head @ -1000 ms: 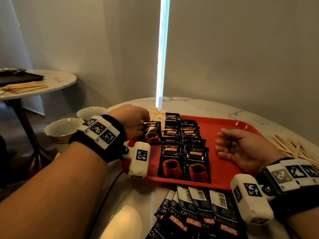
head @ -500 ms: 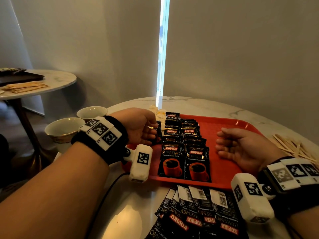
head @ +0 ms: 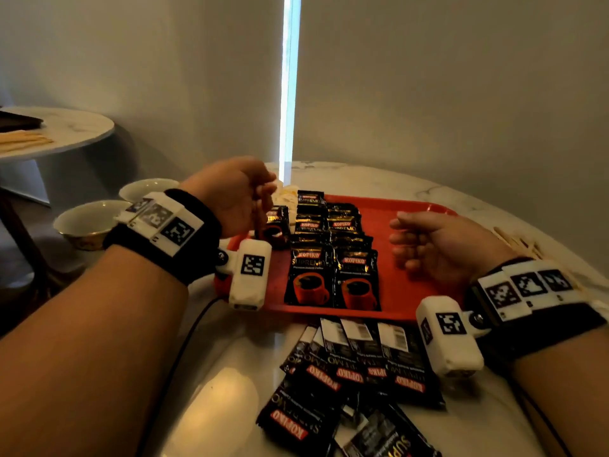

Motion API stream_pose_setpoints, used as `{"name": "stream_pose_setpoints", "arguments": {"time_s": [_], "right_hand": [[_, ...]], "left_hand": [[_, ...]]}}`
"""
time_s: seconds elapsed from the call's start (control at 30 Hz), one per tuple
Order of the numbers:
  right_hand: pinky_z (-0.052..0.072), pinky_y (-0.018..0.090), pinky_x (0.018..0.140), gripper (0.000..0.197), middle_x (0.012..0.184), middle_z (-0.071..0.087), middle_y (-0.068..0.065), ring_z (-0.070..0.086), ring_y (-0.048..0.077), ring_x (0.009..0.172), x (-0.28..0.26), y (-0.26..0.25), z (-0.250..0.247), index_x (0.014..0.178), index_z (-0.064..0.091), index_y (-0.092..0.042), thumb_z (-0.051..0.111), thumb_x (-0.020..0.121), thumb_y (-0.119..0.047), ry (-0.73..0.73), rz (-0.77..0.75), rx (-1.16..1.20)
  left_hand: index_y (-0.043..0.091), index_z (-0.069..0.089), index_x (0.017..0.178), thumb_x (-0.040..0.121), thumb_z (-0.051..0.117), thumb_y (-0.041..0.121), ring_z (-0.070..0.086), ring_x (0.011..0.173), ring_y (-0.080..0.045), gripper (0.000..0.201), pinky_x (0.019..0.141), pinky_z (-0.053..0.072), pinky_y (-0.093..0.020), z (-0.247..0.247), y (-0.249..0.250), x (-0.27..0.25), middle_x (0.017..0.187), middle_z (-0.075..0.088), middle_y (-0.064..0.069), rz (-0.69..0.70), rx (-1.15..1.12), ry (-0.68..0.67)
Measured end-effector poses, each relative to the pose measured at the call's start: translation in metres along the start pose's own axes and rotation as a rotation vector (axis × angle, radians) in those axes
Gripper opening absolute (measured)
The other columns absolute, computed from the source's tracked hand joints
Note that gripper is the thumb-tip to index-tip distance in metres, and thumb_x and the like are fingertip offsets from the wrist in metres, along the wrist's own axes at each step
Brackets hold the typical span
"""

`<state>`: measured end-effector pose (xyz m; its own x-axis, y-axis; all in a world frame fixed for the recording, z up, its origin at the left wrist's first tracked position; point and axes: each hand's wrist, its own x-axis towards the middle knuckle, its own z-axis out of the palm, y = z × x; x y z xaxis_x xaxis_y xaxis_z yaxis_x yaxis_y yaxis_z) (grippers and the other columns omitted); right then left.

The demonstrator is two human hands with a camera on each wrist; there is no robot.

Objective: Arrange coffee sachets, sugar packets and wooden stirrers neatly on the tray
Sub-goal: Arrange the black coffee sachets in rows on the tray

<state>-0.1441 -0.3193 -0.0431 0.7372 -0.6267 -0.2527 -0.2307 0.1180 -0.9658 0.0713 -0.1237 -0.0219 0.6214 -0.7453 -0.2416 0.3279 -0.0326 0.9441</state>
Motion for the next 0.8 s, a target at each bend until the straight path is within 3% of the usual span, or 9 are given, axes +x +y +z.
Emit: {"name": "stream_pose_setpoints", "arguments": {"time_s": [0.17,0.27,0.3,0.4,0.47,0.53,0.63,0.73,0.8], "right_hand": [[0.042,0.022,0.050,0.017,0.080,0.062,0.003,0.057,0.015,0.066,-0.033,-0.021,0.017,0.096,0.065,-0.012,0.055,0.100,-0.025,-0.086,-0.186,-0.195],[0.047,0.028,0.057,0.031,0.086,0.068,0.008,0.061,0.021,0.074,-0.060,-0.033,0.029,0.107,0.067,-0.007,0.067,0.088,-0.032,-0.191,-0.236,-0.441],[0.050,0.032,0.062,0.042,0.090,0.070,0.005,0.064,0.022,0.078,-0.071,-0.036,0.031,0.110,0.069,-0.011,0.071,0.080,-0.040,-0.236,-0.241,-0.567],[0.056,0.035,0.087,0.057,0.105,0.071,-0.012,0.068,0.011,0.097,-0.107,-0.041,0.041,0.117,0.067,-0.045,0.069,0.062,-0.063,-0.394,-0.189,-0.986],[0.050,0.036,0.100,0.072,0.119,0.064,-0.017,0.061,0.004,0.110,-0.127,-0.042,0.051,0.126,0.053,-0.062,0.071,0.058,-0.072,-0.470,-0.091,-1.140],[0.041,0.040,0.111,0.092,0.138,0.051,-0.023,0.050,0.002,0.126,-0.139,-0.037,0.065,0.135,0.038,-0.068,0.078,0.052,-0.079,-0.531,-0.048,-1.232],[0.036,0.039,0.116,0.110,0.147,0.039,-0.027,0.041,0.004,0.135,-0.146,-0.024,0.084,0.142,0.029,-0.065,0.080,0.045,-0.081,-0.535,-0.076,-1.327],[0.043,0.043,0.111,0.113,0.142,0.038,-0.013,0.044,0.016,0.129,-0.152,-0.010,0.104,0.145,0.025,-0.062,0.078,0.047,-0.082,-0.446,-0.102,-1.526],[0.050,0.044,0.103,0.110,0.133,0.039,-0.007,0.049,0.020,0.121,-0.152,-0.002,0.114,0.148,0.029,-0.051,0.077,0.054,-0.081,-0.396,-0.128,-1.640]], "left_hand": [[0.018,0.048,0.077,0.093,0.047,0.017,0.044,0.055,-0.007,0.016,0.051,0.036,-0.020,0.001,-0.004,0.003,0.066,0.048,0.006,0.051,-0.167,0.000],[0.018,0.046,0.075,0.092,0.048,0.017,0.045,0.052,-0.007,0.017,0.050,0.036,-0.019,0.004,-0.008,0.004,0.066,0.047,0.005,0.062,-0.184,0.000],[0.018,0.047,0.075,0.092,0.049,0.017,0.045,0.051,-0.007,0.017,0.048,0.036,-0.020,0.005,-0.008,0.004,0.066,0.048,0.005,0.063,-0.184,0.007],[0.018,0.048,0.079,0.091,0.052,0.016,0.046,0.049,-0.007,0.012,0.045,0.038,-0.020,0.008,-0.011,0.001,0.066,0.049,0.006,0.059,-0.191,0.009],[0.018,0.049,0.085,0.090,0.054,0.017,0.047,0.050,-0.007,0.006,0.045,0.039,-0.021,0.009,-0.012,0.000,0.067,0.050,0.006,0.054,-0.202,0.003],[0.018,0.050,0.088,0.089,0.053,0.018,0.047,0.050,-0.007,0.003,0.045,0.038,-0.022,0.010,-0.012,-0.004,0.066,0.051,0.006,0.042,-0.207,-0.001],[0.018,0.054,0.093,0.090,0.054,0.020,0.047,0.054,-0.008,0.004,0.045,0.038,-0.022,0.015,-0.014,-0.010,0.070,0.052,0.005,0.031,-0.179,-0.007],[0.016,0.056,0.095,0.090,0.054,0.022,0.047,0.055,-0.009,0.008,0.045,0.038,-0.022,0.016,-0.018,-0.014,0.073,0.052,0.004,0.036,-0.186,0.008],[0.016,0.057,0.098,0.091,0.054,0.024,0.046,0.057,-0.009,0.011,0.046,0.038,-0.022,0.016,-0.019,-0.015,0.075,0.051,0.004,0.034,-0.196,0.016]]}}
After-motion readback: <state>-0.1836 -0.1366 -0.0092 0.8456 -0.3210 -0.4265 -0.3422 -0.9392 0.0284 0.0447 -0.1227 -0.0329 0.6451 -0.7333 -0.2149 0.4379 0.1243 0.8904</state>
